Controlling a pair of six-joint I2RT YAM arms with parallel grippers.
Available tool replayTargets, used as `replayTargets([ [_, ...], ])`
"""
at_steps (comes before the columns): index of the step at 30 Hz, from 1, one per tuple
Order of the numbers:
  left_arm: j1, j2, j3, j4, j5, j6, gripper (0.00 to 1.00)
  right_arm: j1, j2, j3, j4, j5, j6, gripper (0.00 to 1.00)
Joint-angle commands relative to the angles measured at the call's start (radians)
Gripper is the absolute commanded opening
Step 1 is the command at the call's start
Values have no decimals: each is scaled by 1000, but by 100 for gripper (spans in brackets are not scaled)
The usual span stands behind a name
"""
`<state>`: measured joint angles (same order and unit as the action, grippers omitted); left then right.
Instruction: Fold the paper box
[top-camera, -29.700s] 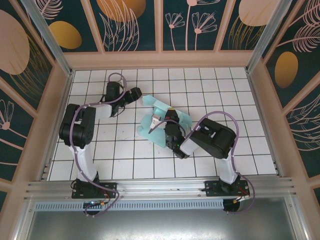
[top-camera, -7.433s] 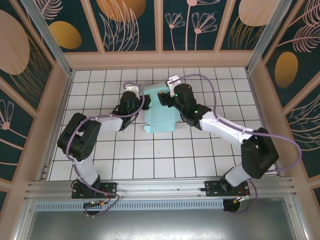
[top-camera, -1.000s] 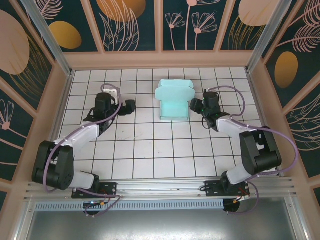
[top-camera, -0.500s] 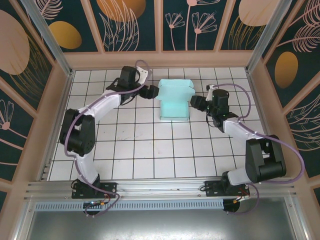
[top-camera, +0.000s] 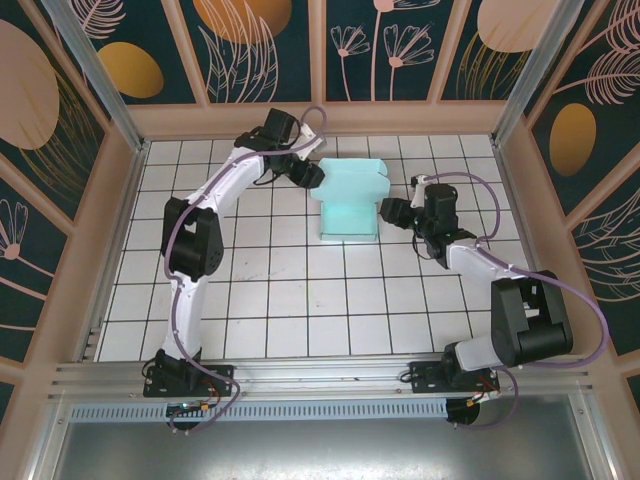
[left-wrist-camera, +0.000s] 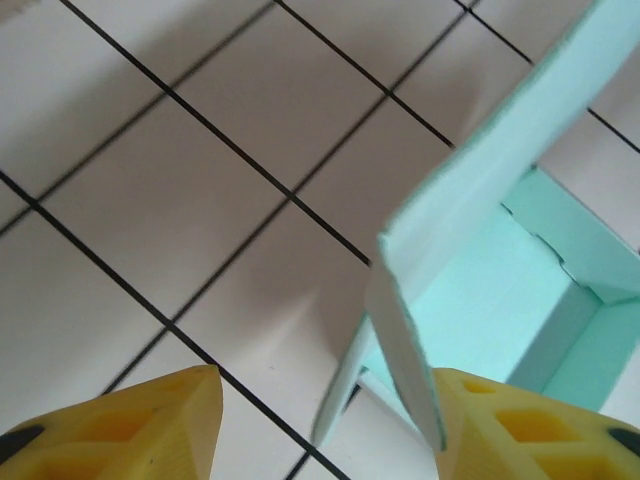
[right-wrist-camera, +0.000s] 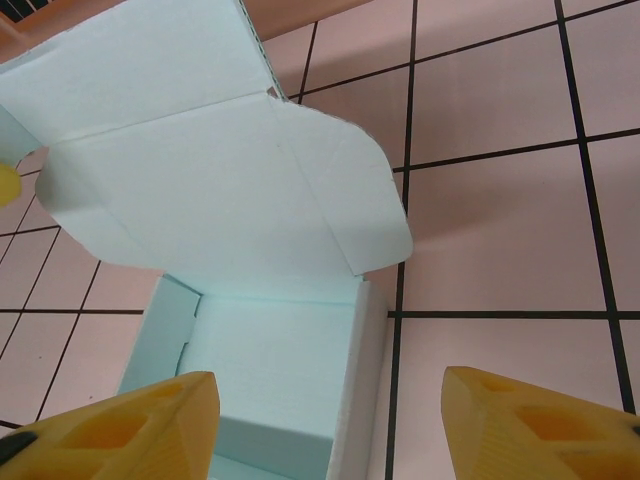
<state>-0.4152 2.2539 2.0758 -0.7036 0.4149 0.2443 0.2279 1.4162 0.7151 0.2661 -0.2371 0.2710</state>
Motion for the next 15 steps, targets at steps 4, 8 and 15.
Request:
replayTargets([
  [4,-6,32,46,-94,57,58,54,-9,4,0,24,-14,-9,61],
  [8,-6,49,60,-90,47,59,39,-9,10,7,25,-21,-8,61],
  [15,-7,76,113,-97,45,69,1,-9,6,4,19,-22,-7,60],
])
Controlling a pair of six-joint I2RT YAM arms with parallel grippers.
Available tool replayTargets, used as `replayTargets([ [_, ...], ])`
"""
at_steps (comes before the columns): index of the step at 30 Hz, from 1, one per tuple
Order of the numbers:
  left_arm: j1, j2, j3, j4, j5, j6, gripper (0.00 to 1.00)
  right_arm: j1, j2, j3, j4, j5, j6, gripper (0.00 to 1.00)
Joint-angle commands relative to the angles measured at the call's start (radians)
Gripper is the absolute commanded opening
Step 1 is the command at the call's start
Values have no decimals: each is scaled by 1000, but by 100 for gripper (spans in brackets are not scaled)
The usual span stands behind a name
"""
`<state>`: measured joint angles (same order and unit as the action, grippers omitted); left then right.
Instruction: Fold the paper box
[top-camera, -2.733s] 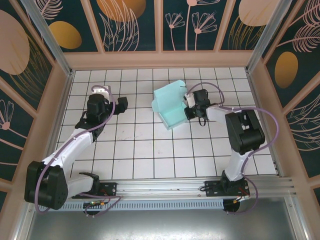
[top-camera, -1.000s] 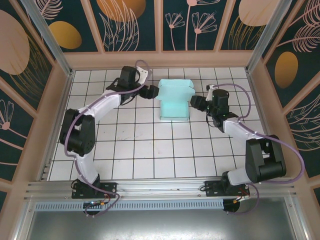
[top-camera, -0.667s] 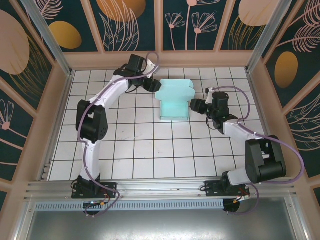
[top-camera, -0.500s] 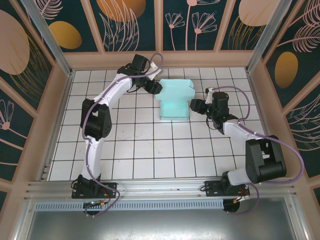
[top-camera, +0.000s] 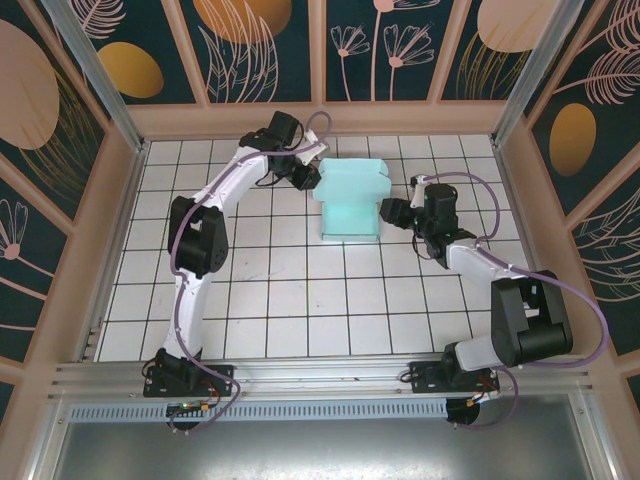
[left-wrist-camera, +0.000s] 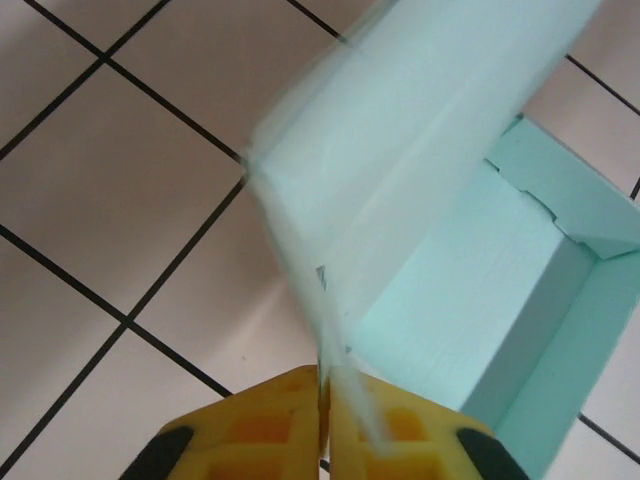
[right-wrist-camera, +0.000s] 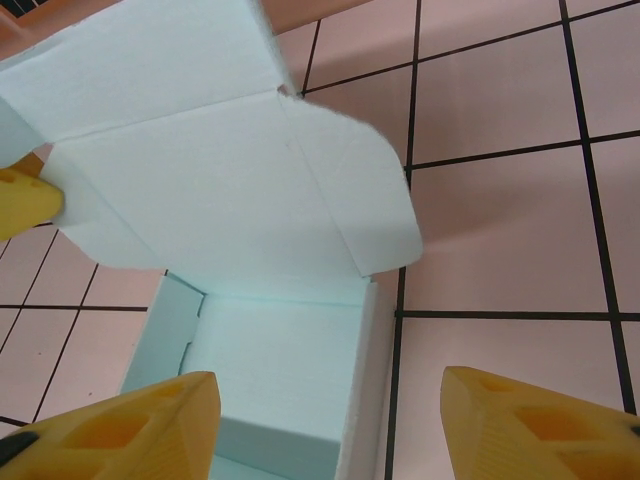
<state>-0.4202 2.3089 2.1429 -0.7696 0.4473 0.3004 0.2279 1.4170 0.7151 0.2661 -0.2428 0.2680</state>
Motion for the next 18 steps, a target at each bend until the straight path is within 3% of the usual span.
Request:
replayTargets([
  [1,-2,20,46,-31,15,16,0,-9,5,2,16,-15,-5,60],
  [11,0,-65,-64,-15,88,67,0,-9,-54,15,-14,-13,-64,60],
  [18,-1,-270,-381,139,112,11,0,-10,-124,6,-9,-69,-137,60],
])
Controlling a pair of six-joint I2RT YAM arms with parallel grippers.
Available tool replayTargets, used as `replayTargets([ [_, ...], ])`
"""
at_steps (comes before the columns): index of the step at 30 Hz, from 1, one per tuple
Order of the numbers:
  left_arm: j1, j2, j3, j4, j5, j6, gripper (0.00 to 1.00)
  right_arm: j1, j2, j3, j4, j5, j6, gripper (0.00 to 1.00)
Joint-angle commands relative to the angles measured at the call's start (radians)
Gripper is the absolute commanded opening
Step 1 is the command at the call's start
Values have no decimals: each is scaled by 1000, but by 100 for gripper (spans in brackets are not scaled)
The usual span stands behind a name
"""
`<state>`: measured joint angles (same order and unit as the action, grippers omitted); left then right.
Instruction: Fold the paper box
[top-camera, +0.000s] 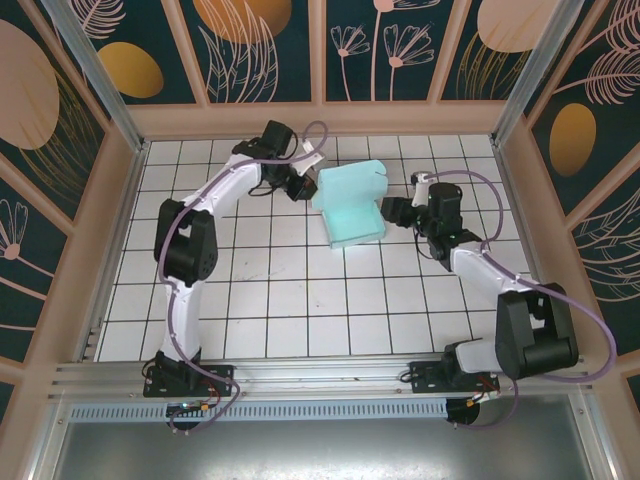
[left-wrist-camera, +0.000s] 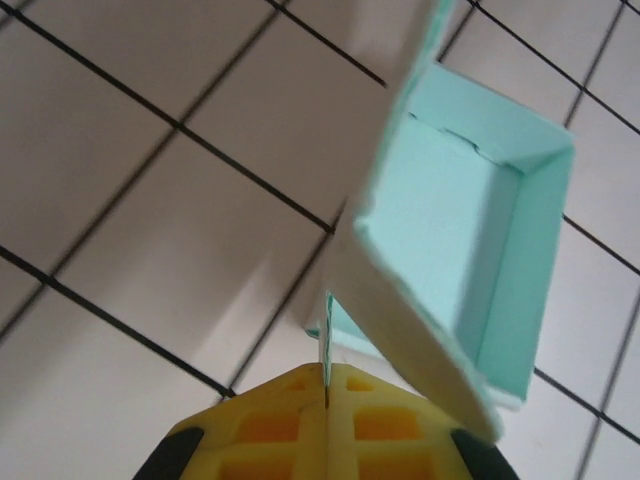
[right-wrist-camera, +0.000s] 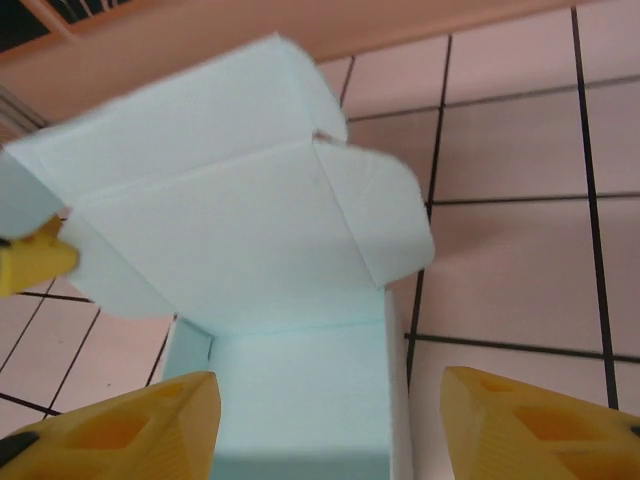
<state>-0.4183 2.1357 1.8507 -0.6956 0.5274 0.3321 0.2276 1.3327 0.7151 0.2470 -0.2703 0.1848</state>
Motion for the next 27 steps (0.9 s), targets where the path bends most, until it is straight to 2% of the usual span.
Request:
replayTargets([
  [1,-3,-134,-141,98,36,-32,0,-8,-46,5,15,-51,-61,61],
  [5,-3,-237,-309,186,57,-52,0,-7,-64,2,16,-115,-103,61],
  [10,-3,-267,-392,202,64,-52,0,1,-56,42,-30,-207,-161,61],
  [19,-3,-277,-447,223,80,-45,0,27,6,149,-169,-338,-293,60],
  [27,-2,-286,-424,178,136,33,0,38,109,254,-299,-334,-450,61],
])
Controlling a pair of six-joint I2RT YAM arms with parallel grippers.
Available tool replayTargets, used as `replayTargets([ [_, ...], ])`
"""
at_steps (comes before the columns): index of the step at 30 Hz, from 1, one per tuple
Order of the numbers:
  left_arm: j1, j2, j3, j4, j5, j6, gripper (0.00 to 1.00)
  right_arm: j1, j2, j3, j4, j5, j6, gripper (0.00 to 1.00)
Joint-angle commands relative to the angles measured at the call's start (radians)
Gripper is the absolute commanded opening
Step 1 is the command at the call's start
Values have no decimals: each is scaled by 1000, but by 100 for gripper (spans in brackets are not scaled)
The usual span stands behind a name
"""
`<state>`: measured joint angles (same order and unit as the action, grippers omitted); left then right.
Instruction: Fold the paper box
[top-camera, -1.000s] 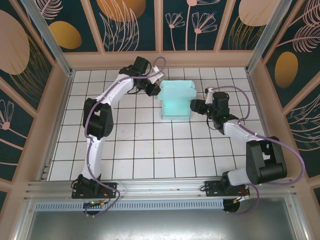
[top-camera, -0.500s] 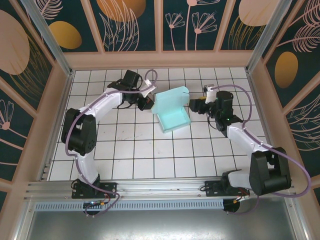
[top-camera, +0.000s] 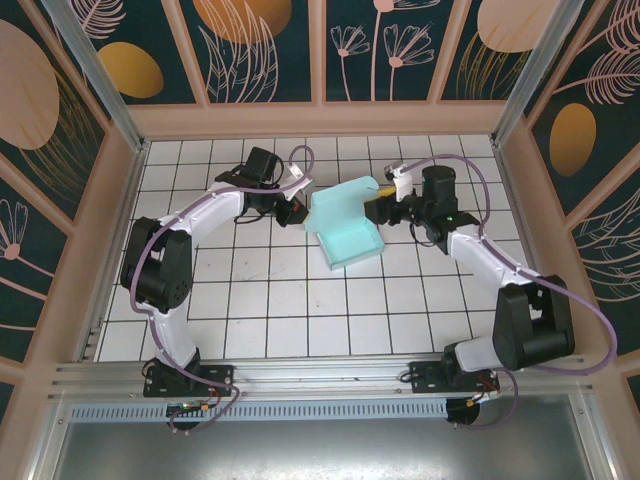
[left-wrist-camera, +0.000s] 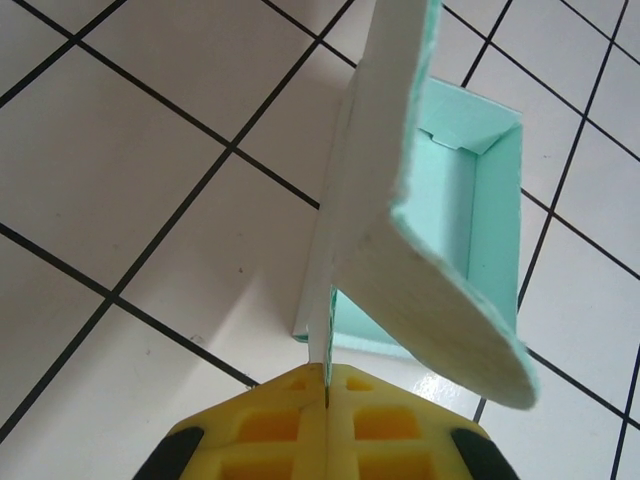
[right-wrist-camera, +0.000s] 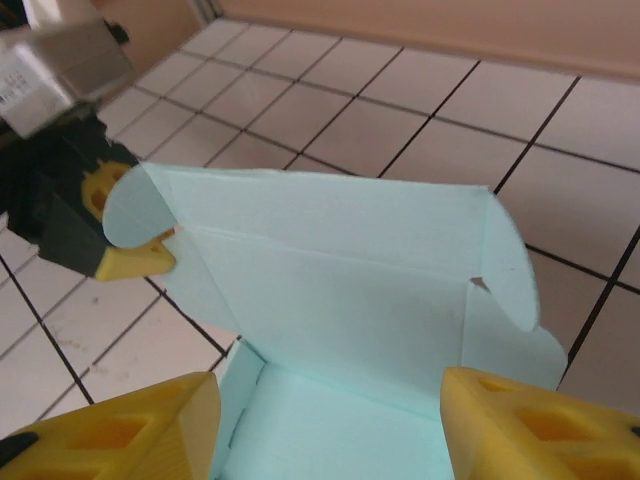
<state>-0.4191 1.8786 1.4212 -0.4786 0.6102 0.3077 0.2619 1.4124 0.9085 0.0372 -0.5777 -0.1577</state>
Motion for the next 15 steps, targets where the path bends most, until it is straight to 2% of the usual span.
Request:
replayTargets([
  [1,-1,-28,11,-50,53,66,0,1,41,75,-114,-18,-130,61],
  [7,1,-10,29,-114,28,103,0,-38,85,151,-219,-12,-249,63],
  [12,11,-28,12,-124,62,128,0,-105,109,186,-309,-97,-385,65],
  [15,17,-27,26,-132,69,135,0,-108,127,218,-360,-142,-465,65],
])
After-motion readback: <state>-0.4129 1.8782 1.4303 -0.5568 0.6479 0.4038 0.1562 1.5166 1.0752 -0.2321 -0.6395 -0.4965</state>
